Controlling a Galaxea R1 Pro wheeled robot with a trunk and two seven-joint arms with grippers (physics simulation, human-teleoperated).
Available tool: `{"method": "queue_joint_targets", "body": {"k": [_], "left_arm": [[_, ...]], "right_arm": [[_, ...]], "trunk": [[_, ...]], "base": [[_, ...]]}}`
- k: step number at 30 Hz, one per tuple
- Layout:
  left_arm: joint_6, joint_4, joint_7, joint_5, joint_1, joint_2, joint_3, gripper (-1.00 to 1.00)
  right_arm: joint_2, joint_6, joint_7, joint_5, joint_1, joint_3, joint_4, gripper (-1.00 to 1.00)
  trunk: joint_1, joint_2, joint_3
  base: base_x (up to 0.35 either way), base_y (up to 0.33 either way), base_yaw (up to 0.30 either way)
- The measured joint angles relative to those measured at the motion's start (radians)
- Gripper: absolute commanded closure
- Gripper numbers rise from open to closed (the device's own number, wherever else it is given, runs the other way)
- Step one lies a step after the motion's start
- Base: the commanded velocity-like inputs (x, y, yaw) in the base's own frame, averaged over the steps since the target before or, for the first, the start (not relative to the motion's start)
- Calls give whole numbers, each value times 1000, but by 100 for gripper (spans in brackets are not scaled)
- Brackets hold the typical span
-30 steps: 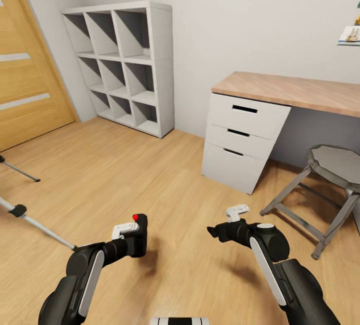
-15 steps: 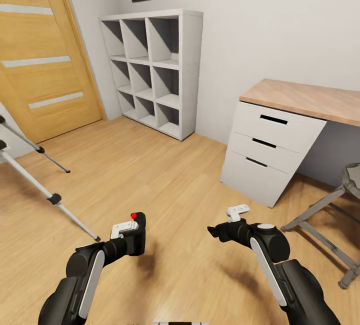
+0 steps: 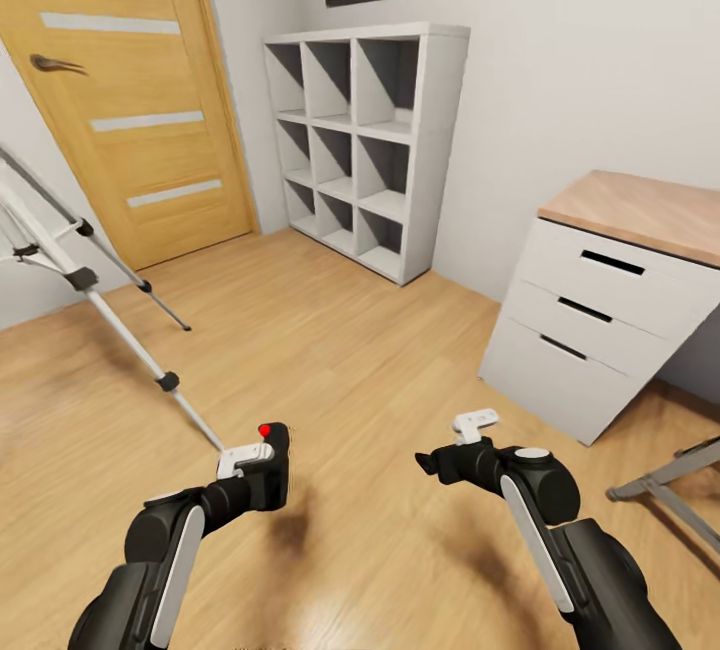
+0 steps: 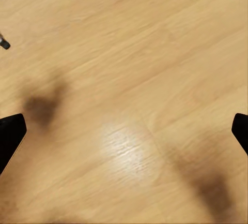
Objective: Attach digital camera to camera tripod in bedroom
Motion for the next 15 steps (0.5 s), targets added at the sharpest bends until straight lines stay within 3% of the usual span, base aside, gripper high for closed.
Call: {"method": "queue_joint_targets", "body": {"k": [8, 15], "left_arm": [[-1, -11, 21, -2, 9, -1, 5, 100], [-2, -11, 51, 2, 10, -2, 38, 100]], "right_arm": [[-5, 0, 0, 0, -2, 0, 0, -100], [-6, 0, 0, 0, -3, 0, 0, -100]], "trunk": [[-31, 56, 20], [-58, 105, 37]], "base": [[0, 0, 282], [0, 0, 283]]}}
